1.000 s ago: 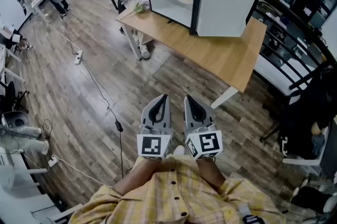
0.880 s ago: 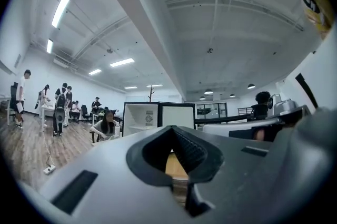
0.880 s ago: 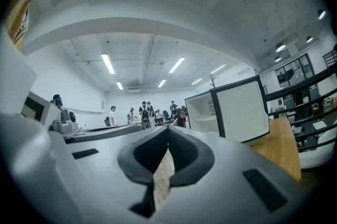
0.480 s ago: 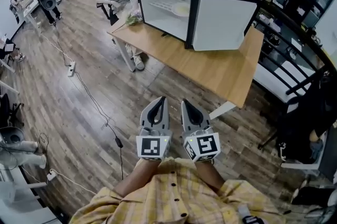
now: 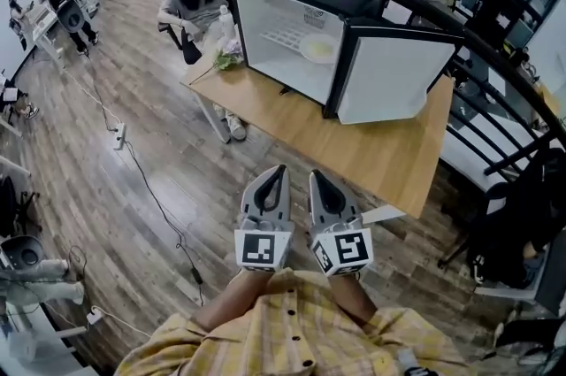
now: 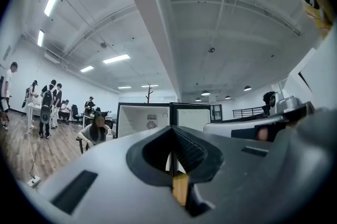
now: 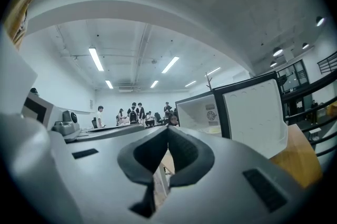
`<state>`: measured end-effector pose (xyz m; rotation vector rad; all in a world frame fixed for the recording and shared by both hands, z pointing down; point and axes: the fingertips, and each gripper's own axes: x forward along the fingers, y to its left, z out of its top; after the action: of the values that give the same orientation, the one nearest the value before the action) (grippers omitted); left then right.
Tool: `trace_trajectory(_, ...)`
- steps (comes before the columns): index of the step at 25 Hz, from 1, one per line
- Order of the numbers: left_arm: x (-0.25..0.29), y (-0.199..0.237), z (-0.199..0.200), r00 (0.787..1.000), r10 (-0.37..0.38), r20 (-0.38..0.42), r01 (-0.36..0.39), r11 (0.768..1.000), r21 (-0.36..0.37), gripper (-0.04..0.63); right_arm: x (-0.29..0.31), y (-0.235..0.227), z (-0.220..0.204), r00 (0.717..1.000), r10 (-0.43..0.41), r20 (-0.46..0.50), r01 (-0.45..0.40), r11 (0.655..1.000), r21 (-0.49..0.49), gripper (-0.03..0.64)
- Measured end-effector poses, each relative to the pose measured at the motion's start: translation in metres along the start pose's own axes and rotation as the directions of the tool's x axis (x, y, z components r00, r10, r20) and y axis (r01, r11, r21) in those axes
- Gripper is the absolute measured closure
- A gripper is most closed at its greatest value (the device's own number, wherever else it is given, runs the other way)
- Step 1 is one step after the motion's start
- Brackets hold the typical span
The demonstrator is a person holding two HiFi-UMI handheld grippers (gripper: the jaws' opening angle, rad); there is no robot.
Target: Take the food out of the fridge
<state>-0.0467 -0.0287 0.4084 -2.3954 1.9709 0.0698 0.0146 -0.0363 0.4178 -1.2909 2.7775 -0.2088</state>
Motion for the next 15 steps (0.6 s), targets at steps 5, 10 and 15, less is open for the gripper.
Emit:
trace_trajectory(5, 0.030, 0.037, -0.003, 1.000, -0.026, -0.007, 0.026, 0.999, -0.026, 0.589, 0.051, 0.002, 0.004, 1.000, -0.030, 0.010, 0.030, 1.000, -0.005, 0.610)
trace_trajectory(10, 0.054, 0.070, -0.007, 0.998, -0.056, -0.017, 0.055, 0.998, -0.041, 0.589, 0.089, 0.003, 0.004, 0.998, -0.060, -0.003, 0.060, 0.998, -0.015, 0.609)
trace_trajectory(15, 0.071, 0.077, -0.015, 0.995, -0.096, -0.035, 0.092, 0.992, -0.085, 0.589, 0.107, 0.006, -0.006, 0.996, -0.069, -0.058, 0.068, 0.998, -0.016, 0.609)
